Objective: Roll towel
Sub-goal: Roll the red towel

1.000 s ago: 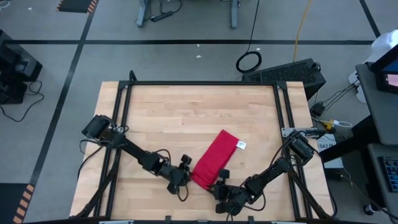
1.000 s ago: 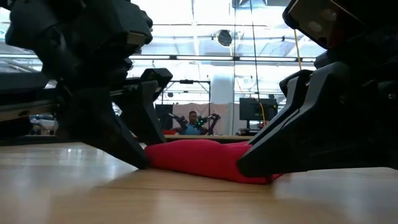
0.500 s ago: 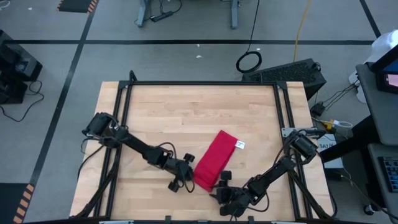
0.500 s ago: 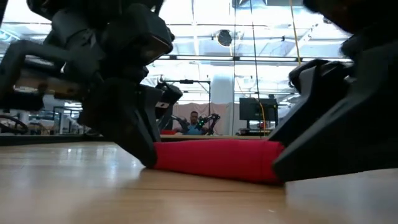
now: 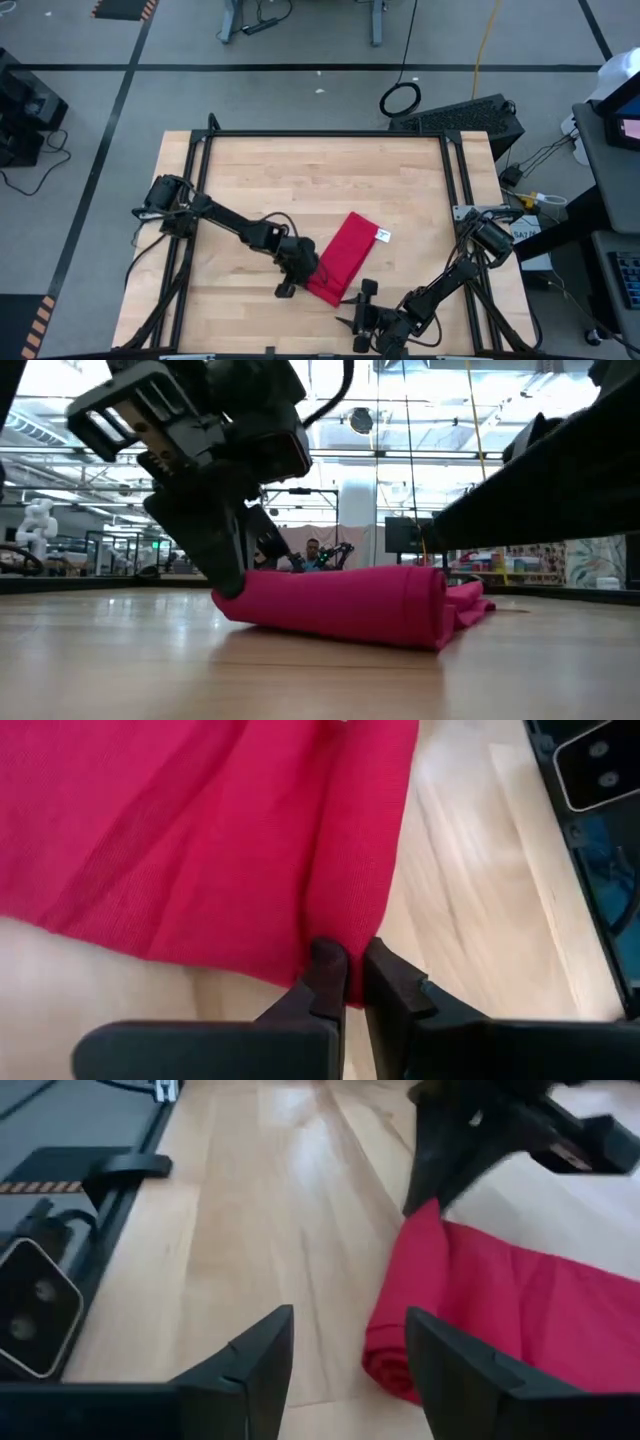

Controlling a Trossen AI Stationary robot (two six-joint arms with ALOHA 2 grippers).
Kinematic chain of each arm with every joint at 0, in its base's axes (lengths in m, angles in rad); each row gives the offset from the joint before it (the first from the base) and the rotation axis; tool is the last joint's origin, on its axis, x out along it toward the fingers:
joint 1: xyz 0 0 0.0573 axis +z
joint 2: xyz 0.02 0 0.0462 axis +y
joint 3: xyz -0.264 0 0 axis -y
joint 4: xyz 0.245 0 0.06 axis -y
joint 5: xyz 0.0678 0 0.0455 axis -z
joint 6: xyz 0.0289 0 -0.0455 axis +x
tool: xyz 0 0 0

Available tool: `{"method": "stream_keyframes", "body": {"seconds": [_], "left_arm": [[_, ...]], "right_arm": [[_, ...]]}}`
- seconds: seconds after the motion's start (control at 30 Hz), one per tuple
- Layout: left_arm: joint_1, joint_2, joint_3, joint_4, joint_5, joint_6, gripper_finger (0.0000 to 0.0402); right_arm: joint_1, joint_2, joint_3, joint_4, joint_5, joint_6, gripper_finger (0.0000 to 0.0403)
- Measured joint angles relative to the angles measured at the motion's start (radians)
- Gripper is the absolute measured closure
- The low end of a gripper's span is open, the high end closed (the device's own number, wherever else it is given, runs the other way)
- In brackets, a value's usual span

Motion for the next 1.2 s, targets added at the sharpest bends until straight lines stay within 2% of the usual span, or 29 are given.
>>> {"method": "stream_keyframes", "body": {"seconds": [0.2,0.47,0.57,0.8,1.2], "left_arm": [[0.027,0.0,0.0,0.002,0.022,-0.025,0.0378],[0.025,0.0,0.0,0.005,0.023,-0.025,0.0378],[0.025,0.0,0.0,0.005,0.023,-0.025,0.0378],[0.024,0.0,0.0,0.005,0.02,-0.025,0.0378],[0.024,0.0,0.0,0.01,-0.002,-0.023,0.0377]], "right_arm": [[-0.002,0.001,0.0,0.011,0.041,-0.076,0.0235],[-0.031,0.022,0.0,0.02,0.04,-0.089,0.0232],[-0.043,0.047,0.0,0.037,0.007,-0.073,0.0235],[-0.043,0.065,0.001,0.049,0.008,-0.063,0.0238],[-0.043,0.065,0.002,-0.027,0.008,0.035,0.0238]]}}
